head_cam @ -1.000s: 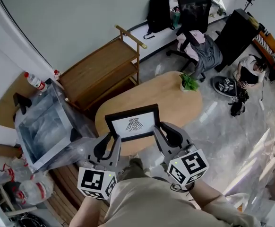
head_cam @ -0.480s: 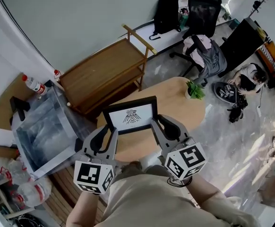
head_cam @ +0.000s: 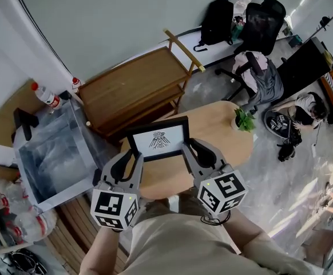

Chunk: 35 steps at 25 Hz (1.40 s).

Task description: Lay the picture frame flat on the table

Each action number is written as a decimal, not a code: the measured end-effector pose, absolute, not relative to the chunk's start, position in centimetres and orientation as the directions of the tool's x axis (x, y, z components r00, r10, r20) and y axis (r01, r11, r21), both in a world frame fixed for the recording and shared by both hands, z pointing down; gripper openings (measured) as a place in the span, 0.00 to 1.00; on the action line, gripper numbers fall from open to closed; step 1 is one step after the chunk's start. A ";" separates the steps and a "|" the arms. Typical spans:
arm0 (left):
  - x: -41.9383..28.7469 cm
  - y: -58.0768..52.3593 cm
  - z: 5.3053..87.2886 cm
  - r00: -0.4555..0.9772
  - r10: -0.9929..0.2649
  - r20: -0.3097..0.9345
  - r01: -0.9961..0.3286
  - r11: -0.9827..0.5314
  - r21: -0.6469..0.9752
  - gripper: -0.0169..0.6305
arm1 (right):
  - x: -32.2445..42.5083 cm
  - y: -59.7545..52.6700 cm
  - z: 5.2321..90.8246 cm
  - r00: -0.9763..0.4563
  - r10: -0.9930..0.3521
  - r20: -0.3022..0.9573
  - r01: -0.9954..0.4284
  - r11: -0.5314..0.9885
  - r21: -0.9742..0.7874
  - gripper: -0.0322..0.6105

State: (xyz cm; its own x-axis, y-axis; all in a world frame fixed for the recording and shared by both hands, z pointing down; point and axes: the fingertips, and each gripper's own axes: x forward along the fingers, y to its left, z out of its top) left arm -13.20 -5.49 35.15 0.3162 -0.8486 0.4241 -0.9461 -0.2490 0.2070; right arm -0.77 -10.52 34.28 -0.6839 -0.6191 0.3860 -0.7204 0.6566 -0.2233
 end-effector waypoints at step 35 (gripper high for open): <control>-17.1 -19.5 70.9 0.181 -0.700 0.691 -0.924 0.120 0.363 0.16 | -5.7 -26.9 71.6 -0.679 -0.294 0.673 -0.667 0.630 -0.398 0.14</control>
State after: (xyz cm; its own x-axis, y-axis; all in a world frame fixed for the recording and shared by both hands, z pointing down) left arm -17.10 -19.48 70.89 0.1806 -0.6999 0.6910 -0.9239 0.1202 0.3632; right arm -5.75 -26.86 71.58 -0.6791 -0.2939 0.6726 -0.6669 0.6298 -0.3982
